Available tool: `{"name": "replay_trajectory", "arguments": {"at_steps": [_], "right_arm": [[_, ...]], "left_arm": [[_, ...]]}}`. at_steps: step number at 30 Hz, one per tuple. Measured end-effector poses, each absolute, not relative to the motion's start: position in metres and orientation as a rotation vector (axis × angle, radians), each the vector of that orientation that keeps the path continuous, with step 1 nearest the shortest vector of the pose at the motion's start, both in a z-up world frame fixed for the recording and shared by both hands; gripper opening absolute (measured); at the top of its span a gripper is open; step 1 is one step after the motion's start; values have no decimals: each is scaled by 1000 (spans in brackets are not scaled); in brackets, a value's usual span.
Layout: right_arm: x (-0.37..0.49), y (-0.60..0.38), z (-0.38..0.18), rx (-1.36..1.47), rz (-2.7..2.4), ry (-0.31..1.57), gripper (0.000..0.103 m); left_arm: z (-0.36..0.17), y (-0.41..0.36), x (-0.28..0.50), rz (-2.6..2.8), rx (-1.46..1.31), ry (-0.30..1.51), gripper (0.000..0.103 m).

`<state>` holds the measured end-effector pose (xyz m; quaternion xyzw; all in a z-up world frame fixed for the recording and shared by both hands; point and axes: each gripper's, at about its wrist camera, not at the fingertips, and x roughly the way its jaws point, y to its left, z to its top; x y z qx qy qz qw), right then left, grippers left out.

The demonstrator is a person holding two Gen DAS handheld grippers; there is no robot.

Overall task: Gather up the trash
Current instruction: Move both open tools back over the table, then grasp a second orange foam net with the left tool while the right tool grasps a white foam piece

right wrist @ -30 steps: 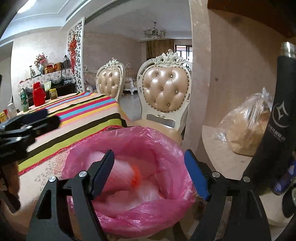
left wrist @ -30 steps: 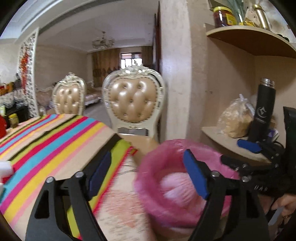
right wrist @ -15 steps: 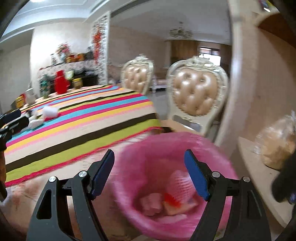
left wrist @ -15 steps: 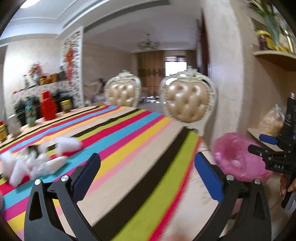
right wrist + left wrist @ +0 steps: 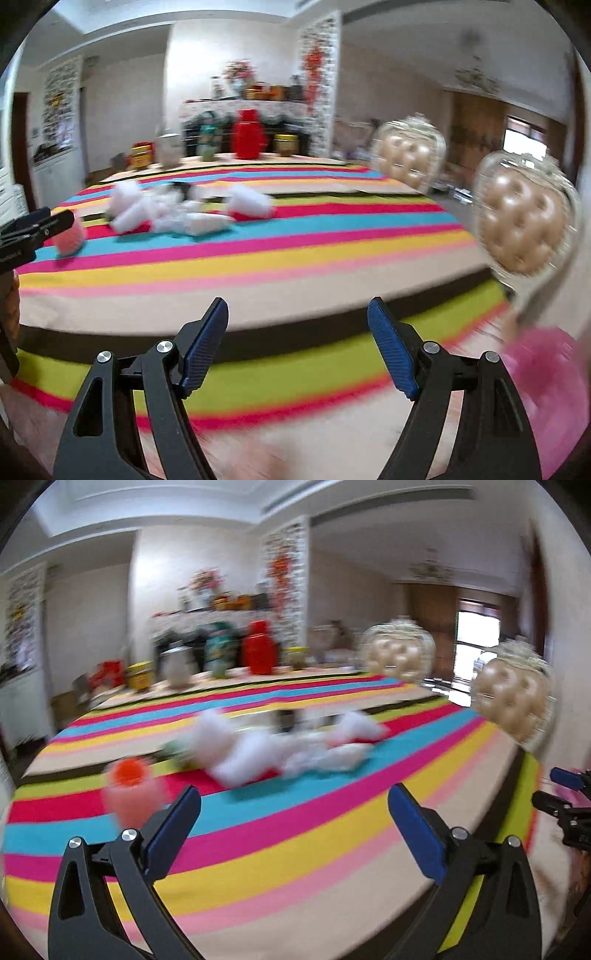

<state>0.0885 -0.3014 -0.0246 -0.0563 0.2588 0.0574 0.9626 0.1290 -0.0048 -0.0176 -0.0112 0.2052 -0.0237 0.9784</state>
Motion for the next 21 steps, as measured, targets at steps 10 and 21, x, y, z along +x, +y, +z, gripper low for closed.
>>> {"name": "replay_trajectory", "arguments": {"at_steps": [10, 21], "right_arm": [[186, -200, -33, -128, 316, 599, 75], [284, -175, -62, -46, 249, 767, 74]], "left_arm": [[-28, 114, 141, 218, -88, 488, 98], [-46, 106, 211, 235, 31, 637, 89]]}}
